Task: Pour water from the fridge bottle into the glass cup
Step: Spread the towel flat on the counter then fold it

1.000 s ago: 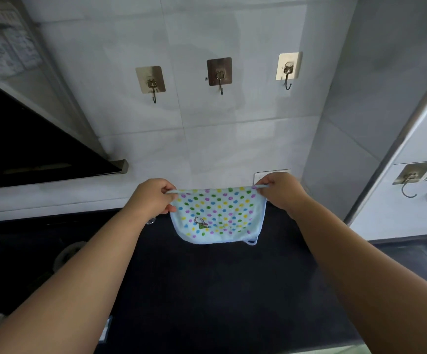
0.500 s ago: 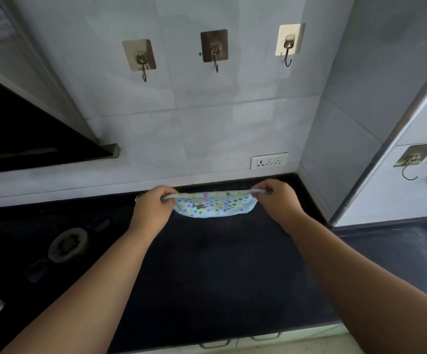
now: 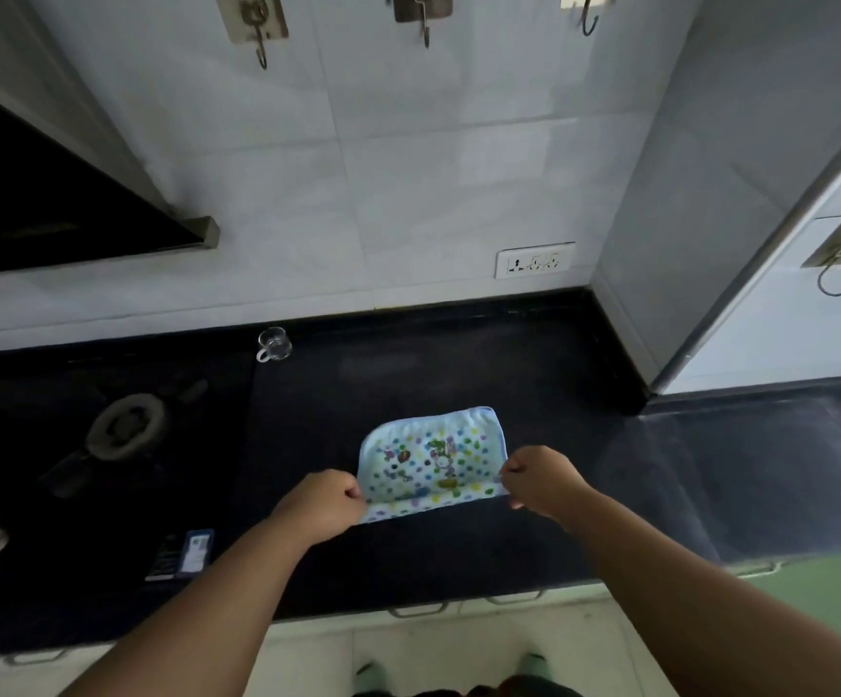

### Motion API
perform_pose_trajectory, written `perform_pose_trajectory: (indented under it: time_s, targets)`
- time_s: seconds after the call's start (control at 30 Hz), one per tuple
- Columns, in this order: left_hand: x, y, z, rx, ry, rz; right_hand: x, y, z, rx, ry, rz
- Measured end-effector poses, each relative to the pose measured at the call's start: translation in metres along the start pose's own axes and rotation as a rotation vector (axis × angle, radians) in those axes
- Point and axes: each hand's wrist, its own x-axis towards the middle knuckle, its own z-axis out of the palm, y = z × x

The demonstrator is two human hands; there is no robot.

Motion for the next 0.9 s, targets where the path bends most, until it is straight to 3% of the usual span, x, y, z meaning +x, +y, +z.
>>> perform_pose_trajectory:
  time_s: [0.17, 0.27, 0.4, 0.57, 0.77, 0.9]
  targets:
    - [0.006, 0.018, -0.01, 0.08, -0.006, -0.065, 0.001, -0.012, -0.01, 0.032, -0.014, 0.051]
    - [0.017, 0.022, -0.013, 0.065, 0.117, -0.052, 0.013, -0.017, -0.015, 0.067, 0.005, 0.056]
    - [0.034, 0.019, -0.004, -0.221, 0.299, -0.032, 0.032, -0.015, -0.014, 0.211, 0.106, 0.003]
    - [0.037, 0.024, 0.028, -0.176, 0.345, 0.088, 0.035, -0.013, 0.002, 0.055, 0.052, -0.072]
    - [0.04, 0.014, 0.066, 0.161, -0.071, 0.239, 0.032, 0.0, 0.035, -0.232, -0.164, -0.066]
    - [0.043, 0.006, 0.082, 0.272, -0.229, 0.243, 0.03, 0.004, 0.054, -0.333, -0.27, -0.026]
